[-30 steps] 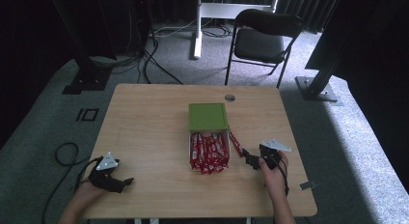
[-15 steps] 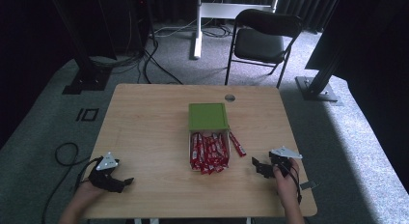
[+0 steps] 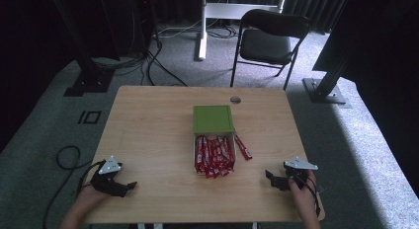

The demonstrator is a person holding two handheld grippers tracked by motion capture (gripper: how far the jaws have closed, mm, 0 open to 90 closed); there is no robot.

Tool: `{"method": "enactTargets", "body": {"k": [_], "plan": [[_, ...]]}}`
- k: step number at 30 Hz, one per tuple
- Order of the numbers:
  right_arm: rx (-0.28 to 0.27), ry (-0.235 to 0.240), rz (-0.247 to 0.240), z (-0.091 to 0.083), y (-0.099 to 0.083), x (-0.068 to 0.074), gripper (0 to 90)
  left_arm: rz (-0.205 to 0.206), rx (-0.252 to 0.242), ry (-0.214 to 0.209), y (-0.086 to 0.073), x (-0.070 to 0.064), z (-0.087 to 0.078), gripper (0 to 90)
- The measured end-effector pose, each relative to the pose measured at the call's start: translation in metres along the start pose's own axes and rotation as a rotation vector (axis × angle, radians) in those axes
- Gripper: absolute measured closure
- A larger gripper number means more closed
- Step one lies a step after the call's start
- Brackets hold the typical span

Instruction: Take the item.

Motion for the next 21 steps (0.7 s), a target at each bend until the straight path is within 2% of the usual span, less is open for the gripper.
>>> {"method": "enactTargets", "body": {"k": [4, 7, 11, 13, 14, 16, 18, 21], "plan": [[0.004, 0.025, -0.006, -0.004, -0.007, -0.001, 12.5, 0.000, 0.000, 0.000, 0.000, 0.000, 0.000, 1.5], [0.019, 0.047, -0.046, -0.007, -0.012, 0.000, 12.4, 0.000, 0.000, 0.000, 0.000, 0.000, 0.000, 1.5], [0.031, 0.066, -0.046, -0.010, -0.019, -0.001, 12.4, 0.001, 0.000, 0.000, 0.000, 0.000, 0.000, 1.5], [0.018, 0.083, -0.055, -0.012, -0.020, 0.000, 12.4, 0.001, 0.000, 0.000, 0.000, 0.000, 0.000, 1.5], [0.012, 0.086, -0.041, -0.013, -0.020, 0.001, 12.4, 0.001, 0.000, 0.000, 0.000, 0.000, 0.000, 1.5], [0.019, 0.116, -0.071, -0.014, -0.022, 0.003, 12.4, 0.001, 0.001, 0.000, 0.000, 0.000, 0.000, 1.5], [0.027, 0.139, -0.078, -0.015, -0.023, 0.005, 12.4, 0.001, 0.000, 0.000, 0.000, 0.000, 0.000, 1.5], [0.042, 0.196, -0.153, -0.015, -0.024, 0.011, 12.4, 0.001, 0.000, 0.000, 0.000, 0.000, 0.000, 1.5]]}}
Point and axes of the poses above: each handheld gripper's, and its own axes: z roughly forward along the jaws, y roughly out of its top, x roughly to its left, the point moved 4 cm from there along z, roughly forward along the jaws, and after that the axes turned 9 degrees about -z, right-handed, at the moved point
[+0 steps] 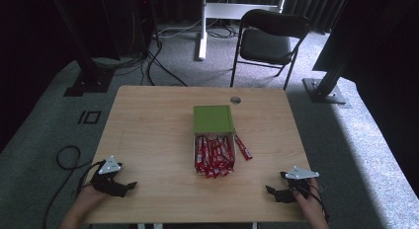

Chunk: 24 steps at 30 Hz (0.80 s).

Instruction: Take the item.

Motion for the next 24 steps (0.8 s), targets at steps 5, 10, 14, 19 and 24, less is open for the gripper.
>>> {"method": "enactTargets", "body": {"k": [5, 10, 14, 19, 24], "plan": [[0.027, -0.025, -0.062, 0.0021, 0.0003, 0.0013, 12.1, 0.001, 0.001, 0.000, -0.0001, 0.0001, -0.0001, 1.5], [0.021, 0.033, -0.123, 0.0022, 0.0005, 0.0064, 12.1, 0.000, 0.000, 0.000, -0.0001, 0.0000, 0.0000, 1.5], [0.021, 0.061, -0.146, 0.0023, 0.0005, 0.0088, 11.0, 0.001, 0.000, 0.000, -0.0001, 0.0000, 0.0000, 1.5], [0.021, 0.061, -0.146, 0.0023, 0.0005, 0.0089, 11.0, 0.001, 0.000, 0.000, -0.0001, 0.0000, 0.0000, 1.5], [0.020, 0.061, -0.147, 0.0023, 0.0005, 0.0089, 11.0, 0.000, 0.000, 0.000, 0.0000, 0.0000, 0.0000, 1.5]]}}
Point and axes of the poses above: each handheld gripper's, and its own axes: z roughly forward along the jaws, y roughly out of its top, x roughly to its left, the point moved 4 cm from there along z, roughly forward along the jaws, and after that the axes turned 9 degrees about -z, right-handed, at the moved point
